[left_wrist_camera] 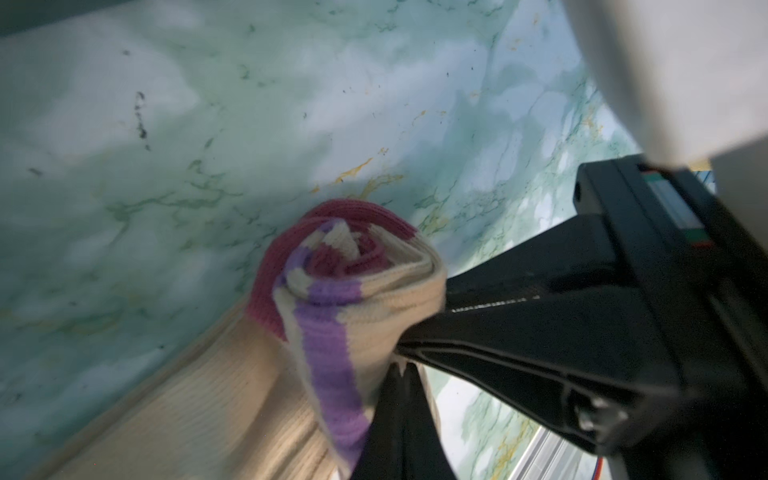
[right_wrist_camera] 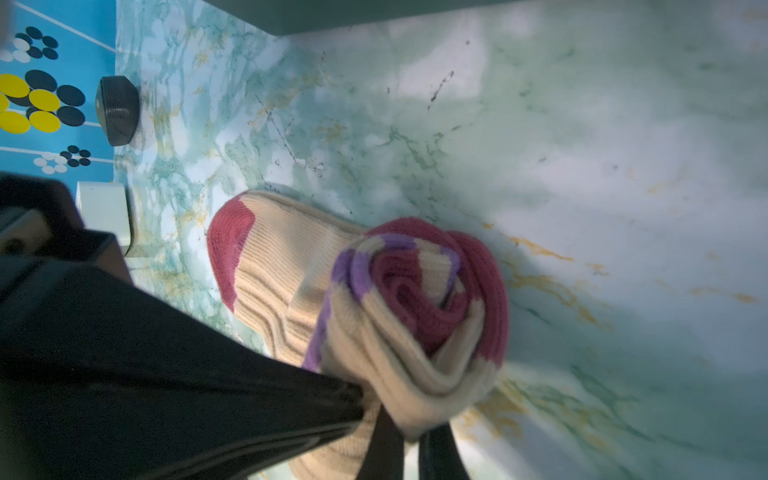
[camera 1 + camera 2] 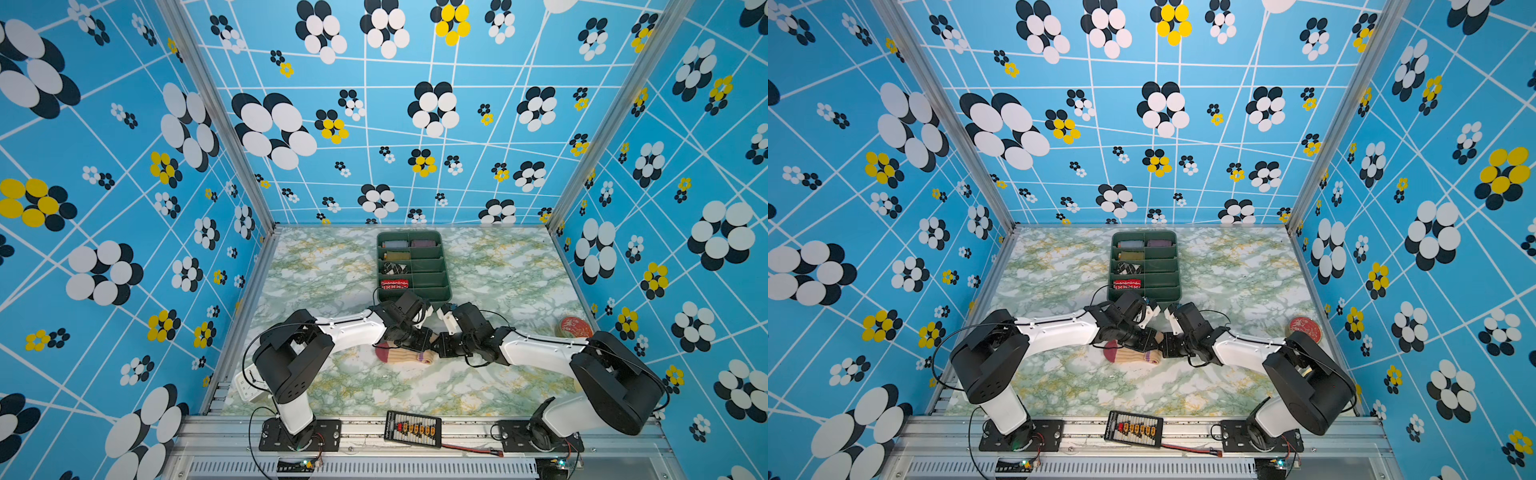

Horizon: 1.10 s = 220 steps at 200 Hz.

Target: Roll the socks

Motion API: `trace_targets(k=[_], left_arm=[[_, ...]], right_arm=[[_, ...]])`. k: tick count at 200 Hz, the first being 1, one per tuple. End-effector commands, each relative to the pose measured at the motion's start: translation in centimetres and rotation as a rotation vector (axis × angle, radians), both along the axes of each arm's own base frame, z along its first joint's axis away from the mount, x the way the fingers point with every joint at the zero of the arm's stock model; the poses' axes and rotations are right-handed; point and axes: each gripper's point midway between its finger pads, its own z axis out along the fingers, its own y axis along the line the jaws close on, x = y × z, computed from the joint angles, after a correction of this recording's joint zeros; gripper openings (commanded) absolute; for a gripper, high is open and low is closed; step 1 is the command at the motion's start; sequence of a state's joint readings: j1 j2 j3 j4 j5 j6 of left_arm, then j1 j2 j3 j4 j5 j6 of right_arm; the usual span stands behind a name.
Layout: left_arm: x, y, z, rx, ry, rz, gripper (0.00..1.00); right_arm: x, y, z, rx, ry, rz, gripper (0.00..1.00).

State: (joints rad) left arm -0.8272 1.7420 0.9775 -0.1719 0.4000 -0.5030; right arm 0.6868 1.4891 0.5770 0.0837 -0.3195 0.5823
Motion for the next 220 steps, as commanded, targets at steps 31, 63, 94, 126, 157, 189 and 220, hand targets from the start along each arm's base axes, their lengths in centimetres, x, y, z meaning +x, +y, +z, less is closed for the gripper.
trace_targets(k=[31, 63, 94, 126, 157, 189, 220], left_arm=[[-0.3, 1.6, -2.2, 0.099, -0.002, -0.002, 0.00], [-0.6, 2.6, -3.5, 0.124, 0.017, 0.013, 0.00], [-0.9, 3.4, -4.8, 0.137, 0.043, 0.025, 0.00], [-1.3, 3.9, -5.5, 0.132, 0.068, 0.034, 0.00], [-1.4, 4.5, -5.9, 0.127, 0.080, 0.051, 0.00], [-1.5, 5.2, -6.4, 0.130, 0.089, 0.066, 0.00], [-1.6, 5.6, -6.7, 0.123, 0.093, 0.076, 0.00]], right_arm=[[-0.8, -0.3, -1.1, -0.046, 0.032, 0.027, 0.00], [-0.8, -0.2, -1.2, -0.047, 0.039, 0.030, 0.00], [-0.8, -0.2, -1.0, -0.045, 0.041, 0.029, 0.03], [-0.7, -0.1, -0.4, -0.036, 0.029, 0.024, 0.14], [-0.6, -0.1, 0.4, -0.025, 0.018, 0.017, 0.23], [-0.6, -0.4, 1.0, -0.018, 0.004, 0.003, 0.26], [-0.7, -0.4, 0.9, -0.004, 0.019, -0.010, 0.27]])
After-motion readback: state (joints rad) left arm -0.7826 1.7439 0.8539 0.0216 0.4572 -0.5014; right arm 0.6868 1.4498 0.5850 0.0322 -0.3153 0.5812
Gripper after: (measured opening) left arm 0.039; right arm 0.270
